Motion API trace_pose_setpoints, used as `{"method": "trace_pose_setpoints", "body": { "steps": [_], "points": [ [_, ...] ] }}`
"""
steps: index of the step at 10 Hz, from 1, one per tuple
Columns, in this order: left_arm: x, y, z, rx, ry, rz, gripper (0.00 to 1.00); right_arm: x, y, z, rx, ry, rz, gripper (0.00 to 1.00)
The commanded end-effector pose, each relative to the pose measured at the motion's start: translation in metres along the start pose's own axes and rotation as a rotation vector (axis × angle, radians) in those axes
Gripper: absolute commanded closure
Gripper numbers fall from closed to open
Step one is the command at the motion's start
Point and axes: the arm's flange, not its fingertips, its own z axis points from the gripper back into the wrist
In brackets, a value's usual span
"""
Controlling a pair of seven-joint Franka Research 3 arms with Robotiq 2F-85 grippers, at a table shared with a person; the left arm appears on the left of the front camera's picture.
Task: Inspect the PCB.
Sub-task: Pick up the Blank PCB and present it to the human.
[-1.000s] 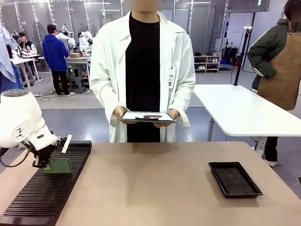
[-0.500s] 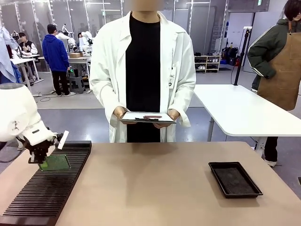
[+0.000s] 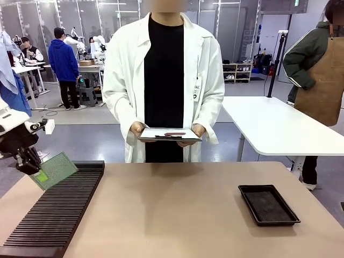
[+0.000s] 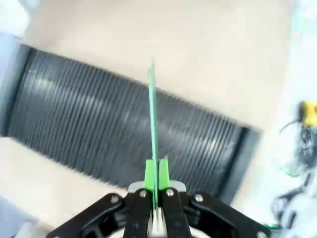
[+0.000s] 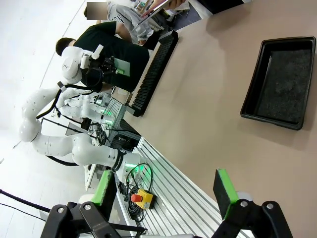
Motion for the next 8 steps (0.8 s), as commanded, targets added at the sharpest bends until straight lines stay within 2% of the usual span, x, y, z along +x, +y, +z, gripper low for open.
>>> {"method": "trace_pose_setpoints", "body": {
  "steps": [1, 3, 4, 7, 8],
  "points": [
    [-0.0018, -0.0056, -0.0146, -0.122, -0.211, 0.201, 1.0, 0.0007, -0.0002, 0.0005, 0.008, -0.012, 0.021, 0.0],
    [-0.0038, -0.0099, -0.0182, -0.105, -0.254, 0.234, 1.0, 0.0007, -0.0002, 0.0005, 0.008, -0.012, 0.021, 0.0],
    [-0.0036, -0.009, -0.0154, -0.136, -0.177, 0.158, 1.0, 0.0007, -0.0002, 0.0005, 0.008, -0.012, 0.021, 0.0],
    [-0.0036, -0.009, -0.0154, -0.136, -0.177, 0.158, 1.0, 0.0007, -0.0002, 0.0005, 0.008, -0.012, 0.021, 0.0],
    [-0.0037, -0.0104, -0.0192, -0.143, -0.199, 0.183, 0.97, 0.0007, -0.0002, 0.0005, 0.008, -0.012, 0.021, 0.0]
  ]
}}
